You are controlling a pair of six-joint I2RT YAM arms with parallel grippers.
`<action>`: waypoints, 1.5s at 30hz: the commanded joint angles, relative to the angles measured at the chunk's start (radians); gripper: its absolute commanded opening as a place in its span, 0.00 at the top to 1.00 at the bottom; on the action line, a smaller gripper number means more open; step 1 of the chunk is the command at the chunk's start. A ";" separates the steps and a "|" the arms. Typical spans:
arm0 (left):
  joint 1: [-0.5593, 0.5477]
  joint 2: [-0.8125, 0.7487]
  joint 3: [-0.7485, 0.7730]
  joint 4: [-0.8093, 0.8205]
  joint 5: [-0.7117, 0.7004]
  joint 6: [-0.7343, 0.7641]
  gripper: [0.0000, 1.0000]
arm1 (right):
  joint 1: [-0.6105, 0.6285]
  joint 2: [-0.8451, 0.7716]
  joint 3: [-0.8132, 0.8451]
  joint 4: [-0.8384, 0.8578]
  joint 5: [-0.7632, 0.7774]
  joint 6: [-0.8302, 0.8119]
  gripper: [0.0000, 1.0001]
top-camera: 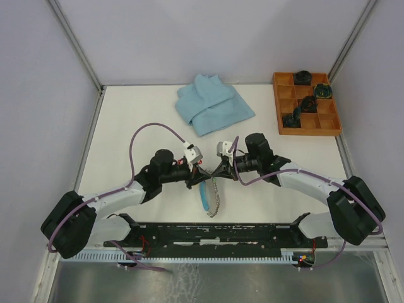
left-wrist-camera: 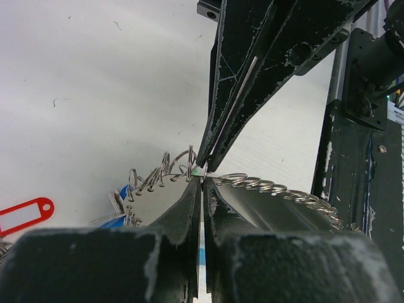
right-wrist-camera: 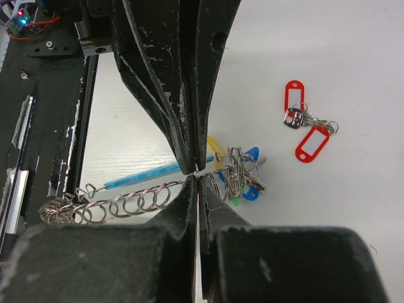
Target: Put the keys on the keyring
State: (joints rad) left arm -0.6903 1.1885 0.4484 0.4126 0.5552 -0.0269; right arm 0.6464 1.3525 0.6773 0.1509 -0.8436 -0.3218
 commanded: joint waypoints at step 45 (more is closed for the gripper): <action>0.177 0.017 0.157 -0.372 -0.621 -0.458 0.29 | 0.012 -0.245 -0.077 -0.022 0.224 -0.339 0.99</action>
State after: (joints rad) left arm -0.5171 1.2041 0.5453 0.0391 -0.0753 -0.4633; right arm 0.6529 1.1439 0.5858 0.0776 -0.5789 -0.5507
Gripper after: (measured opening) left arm 0.710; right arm 0.015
